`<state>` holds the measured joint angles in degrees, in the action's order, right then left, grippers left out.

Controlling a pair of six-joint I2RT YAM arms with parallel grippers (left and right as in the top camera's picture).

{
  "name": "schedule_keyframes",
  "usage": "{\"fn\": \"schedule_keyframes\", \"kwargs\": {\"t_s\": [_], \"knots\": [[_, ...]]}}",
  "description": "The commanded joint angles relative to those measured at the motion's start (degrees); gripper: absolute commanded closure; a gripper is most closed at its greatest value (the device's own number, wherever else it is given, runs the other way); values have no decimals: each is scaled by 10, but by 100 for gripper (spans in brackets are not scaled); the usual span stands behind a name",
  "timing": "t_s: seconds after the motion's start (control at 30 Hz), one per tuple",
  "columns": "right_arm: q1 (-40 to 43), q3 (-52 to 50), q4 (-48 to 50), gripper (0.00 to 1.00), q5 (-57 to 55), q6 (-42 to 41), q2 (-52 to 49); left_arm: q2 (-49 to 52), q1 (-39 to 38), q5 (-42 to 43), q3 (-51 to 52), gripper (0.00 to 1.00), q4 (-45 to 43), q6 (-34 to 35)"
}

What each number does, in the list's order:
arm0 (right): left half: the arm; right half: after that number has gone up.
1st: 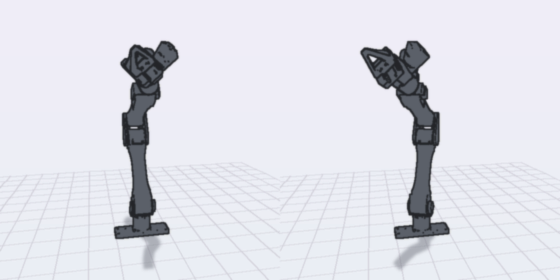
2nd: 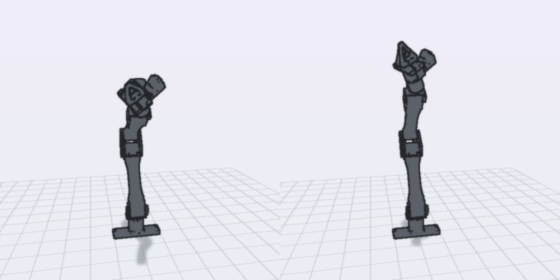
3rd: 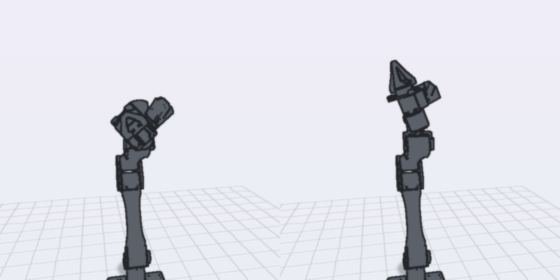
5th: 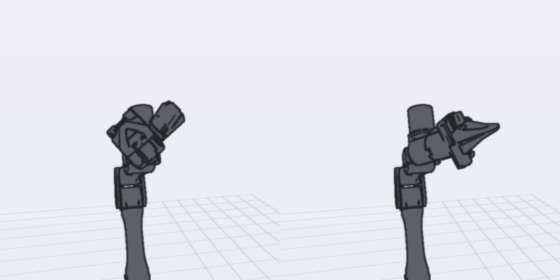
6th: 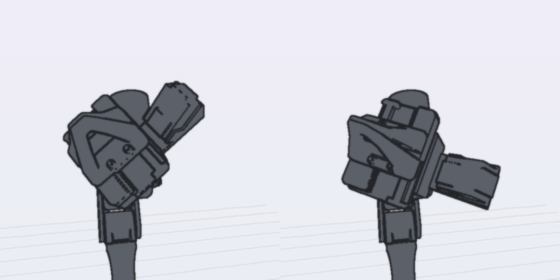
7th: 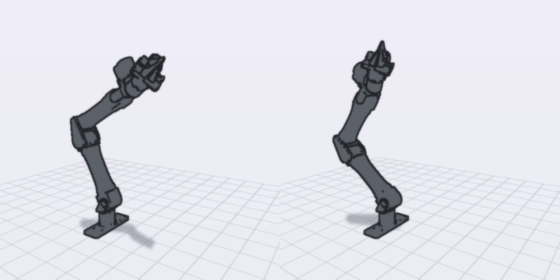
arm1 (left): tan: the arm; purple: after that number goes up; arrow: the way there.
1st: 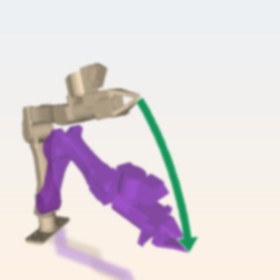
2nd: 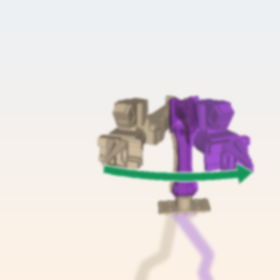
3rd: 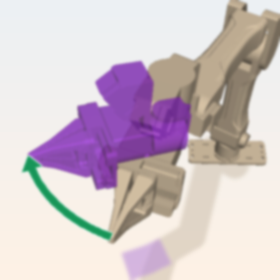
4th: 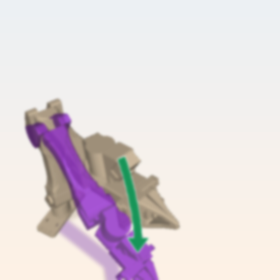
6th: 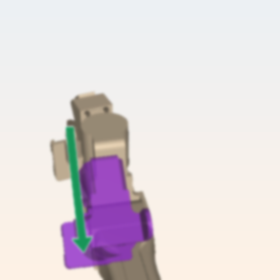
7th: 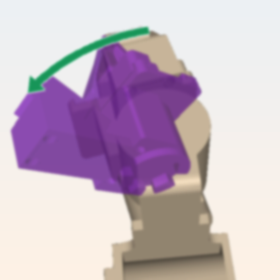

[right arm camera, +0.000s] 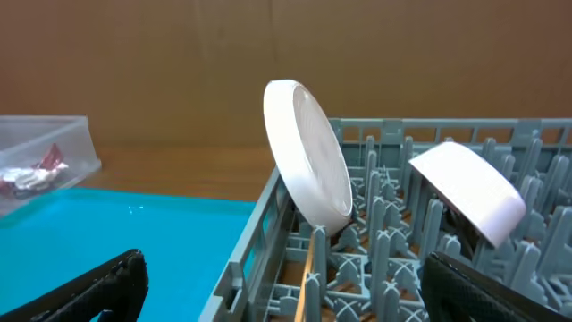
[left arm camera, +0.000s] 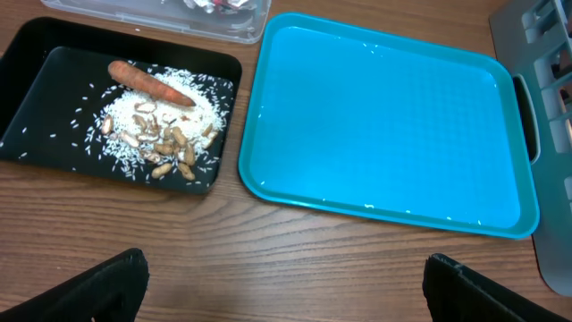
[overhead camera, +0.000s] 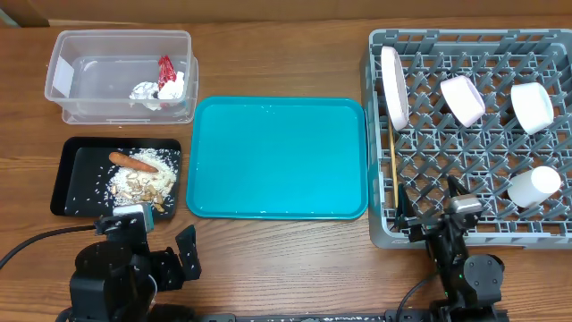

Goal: Sort waste into correct bins and load items into the dishwasher

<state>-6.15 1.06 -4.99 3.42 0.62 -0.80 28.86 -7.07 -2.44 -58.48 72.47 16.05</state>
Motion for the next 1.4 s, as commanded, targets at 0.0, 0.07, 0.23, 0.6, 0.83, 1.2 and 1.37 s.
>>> {"fn": "schedule_keyframes", "kwargs": {"t_s": [0.0,0.07,0.23,0.6,0.83,1.2,1.37], "knots": [[-2,-6,5,0,12,28,6,-4,3,-7,2,0,-2,-6],[-2,-6,5,0,12,28,6,-4,3,-7,2,0,-2,-6],[-2,-6,5,0,12,28,6,-4,3,-7,2,0,-2,-6],[-2,-6,5,0,12,28,6,-4,3,-7,2,0,-2,-6],[-2,-6,5,0,12,28,6,-4,3,-7,2,0,-2,-6],[-2,-6,5,0,12,28,6,-6,4,-8,2,0,-2,-7],[-2,-6,5,0,12,28,6,-36,30,-12,23,0,-17,-10]]}}
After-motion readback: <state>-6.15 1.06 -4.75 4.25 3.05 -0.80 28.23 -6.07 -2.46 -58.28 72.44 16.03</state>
